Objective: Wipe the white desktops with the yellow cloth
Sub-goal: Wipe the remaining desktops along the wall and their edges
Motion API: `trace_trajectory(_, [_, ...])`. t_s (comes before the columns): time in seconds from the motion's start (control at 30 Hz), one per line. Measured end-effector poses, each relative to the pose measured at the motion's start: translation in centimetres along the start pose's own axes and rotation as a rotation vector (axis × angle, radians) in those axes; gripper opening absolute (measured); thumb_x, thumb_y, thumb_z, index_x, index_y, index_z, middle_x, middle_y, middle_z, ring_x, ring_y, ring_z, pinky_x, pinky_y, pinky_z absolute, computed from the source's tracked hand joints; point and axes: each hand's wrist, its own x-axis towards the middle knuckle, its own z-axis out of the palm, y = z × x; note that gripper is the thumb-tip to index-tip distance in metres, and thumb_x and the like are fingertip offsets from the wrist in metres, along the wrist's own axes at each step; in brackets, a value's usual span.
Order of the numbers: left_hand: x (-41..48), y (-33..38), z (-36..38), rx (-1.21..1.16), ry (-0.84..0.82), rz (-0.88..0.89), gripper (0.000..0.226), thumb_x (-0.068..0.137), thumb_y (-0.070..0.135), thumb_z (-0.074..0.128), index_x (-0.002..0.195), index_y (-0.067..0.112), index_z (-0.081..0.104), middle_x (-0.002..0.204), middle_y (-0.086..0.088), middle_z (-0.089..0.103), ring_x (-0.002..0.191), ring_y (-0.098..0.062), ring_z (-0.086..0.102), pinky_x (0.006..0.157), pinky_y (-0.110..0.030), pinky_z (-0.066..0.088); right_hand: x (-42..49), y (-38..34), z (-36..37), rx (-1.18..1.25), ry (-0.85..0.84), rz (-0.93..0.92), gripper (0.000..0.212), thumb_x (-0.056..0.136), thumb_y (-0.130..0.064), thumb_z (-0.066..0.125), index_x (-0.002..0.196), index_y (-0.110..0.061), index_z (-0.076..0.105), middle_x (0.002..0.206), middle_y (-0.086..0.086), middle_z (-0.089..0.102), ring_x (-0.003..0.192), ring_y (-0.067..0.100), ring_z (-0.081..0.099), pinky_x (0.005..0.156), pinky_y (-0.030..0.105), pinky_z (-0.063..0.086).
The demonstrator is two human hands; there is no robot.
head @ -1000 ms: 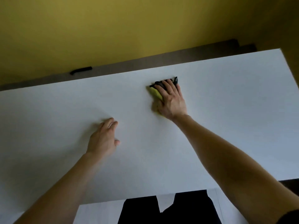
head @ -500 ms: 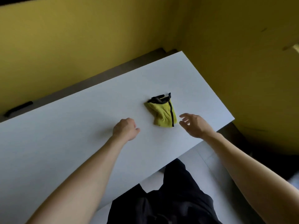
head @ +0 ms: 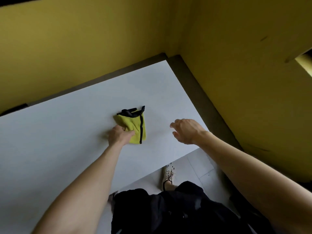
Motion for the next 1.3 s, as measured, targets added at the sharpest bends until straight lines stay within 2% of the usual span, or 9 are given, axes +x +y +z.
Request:
trace_trajectory(0.2, [-4.5,4.9,-3.6,-0.004,0.137,0.125,0.039,0.081,0.028,0.082,0.108,0.027,0.054,0.103,0.007,0.067,0.093,-0.025,0.064,0.074,-0.033,0.046,2.6,2.5,-3.2,0.137,0.124,-0.144,0.053,0.108,-0.027,0.057,0.16,-0.023,0.049,0.156,0.004,0.055,0.135,0.032,0.06,0.106,0.046,0.055])
trace_trajectory(0.4, [-5.4,8.8,-8.8,0.154,-0.012,0.434,0.045,0.086,0.022,0.086,0.115,0.041,0.058,0.108,0.012,0.066,0.097,-0.019,0.068,0.083,-0.041,0.06,7.1,-0.6,-6.7,0.225,0.219,-0.324,0.11,0.089,-0.047,0.083,0.173,-0.031,0.013,0.177,0.002,0.029,0.163,0.025,0.025,0.129,0.048,0.027])
trace_trajectory(0.57, [-2.7,11.1,-9.6,-0.076,-0.142,0.459,0.051,0.077,0.018,0.099,0.119,0.032,0.074,0.108,0.001,0.074,0.105,-0.026,0.074,0.096,-0.037,0.059,6.7,1.1,-6.0,0.639,0.071,-0.099,0.039,0.085,-0.036,0.083,0.118,-0.022,0.07,0.115,0.001,0.074,0.106,0.027,0.068,0.091,0.043,0.057])
trace_trajectory(0.77, [1.8,15.8,-5.3,-0.124,-0.307,0.627,0.027,0.087,0.02,0.09,0.109,0.027,0.077,0.104,0.0,0.08,0.101,-0.03,0.076,0.094,-0.047,0.061,4.2,4.6,-4.5,0.897,0.144,0.116,0.035,0.08,-0.039,0.089,0.098,-0.026,0.062,0.094,-0.004,0.067,0.086,0.022,0.065,0.071,0.036,0.053])
trace_trajectory(1.0, [5.9,19.6,-0.9,0.186,0.0,0.661,0.029,0.101,0.031,0.075,0.127,0.021,0.067,0.123,0.004,0.071,0.114,-0.017,0.067,0.094,-0.032,0.054,6.8,12.5,-5.5,0.794,0.462,0.502,0.032,0.089,-0.019,0.074,0.106,-0.021,0.047,0.084,0.008,0.066,0.07,0.032,0.063,0.053,0.038,0.046])
trace_trajectory(1.07, [7.1,19.6,0.2,0.238,0.097,0.678,0.029,0.103,0.03,0.071,0.129,0.019,0.066,0.126,0.0,0.069,0.116,-0.022,0.066,0.093,-0.035,0.055,8.6,12.9,-4.1,0.713,0.605,0.509,0.039,0.09,-0.005,0.065,0.119,-0.016,0.043,0.096,0.015,0.067,0.077,0.04,0.065,0.062,0.048,0.055])
trace_trajectory(1.13, [8.4,19.4,1.7,0.296,0.185,0.684,0.032,0.103,0.028,0.07,0.132,0.016,0.066,0.127,-0.006,0.066,0.119,-0.028,0.064,0.095,-0.042,0.055,10.6,12.4,-1.0,0.645,0.558,0.386,0.068,0.089,0.001,0.063,0.151,-0.01,0.037,0.134,0.023,0.064,0.116,0.048,0.063,0.093,0.056,0.057])
trace_trajectory(1.2, [9.5,19.3,3.4,0.33,0.256,0.718,0.032,0.1,0.025,0.07,0.131,0.014,0.066,0.124,-0.009,0.064,0.119,-0.033,0.063,0.096,-0.044,0.055,11.9,11.8,2.5,0.54,0.382,0.162,0.087,0.1,-0.025,0.067,0.172,-0.017,0.019,0.173,0.016,0.035,0.158,0.042,0.033,0.126,0.06,0.034])
trace_trajectory(1.3, [11.3,19.9,5.7,0.307,0.355,0.801,0.026,0.098,0.019,0.07,0.123,0.012,0.069,0.119,-0.009,0.064,0.112,-0.035,0.064,0.096,-0.047,0.056,12.8,11.8,5.3,0.526,0.379,0.099,0.09,0.098,-0.07,0.06,0.169,-0.022,0.033,0.178,0.004,0.027,0.166,0.033,0.019,0.133,0.053,0.023])
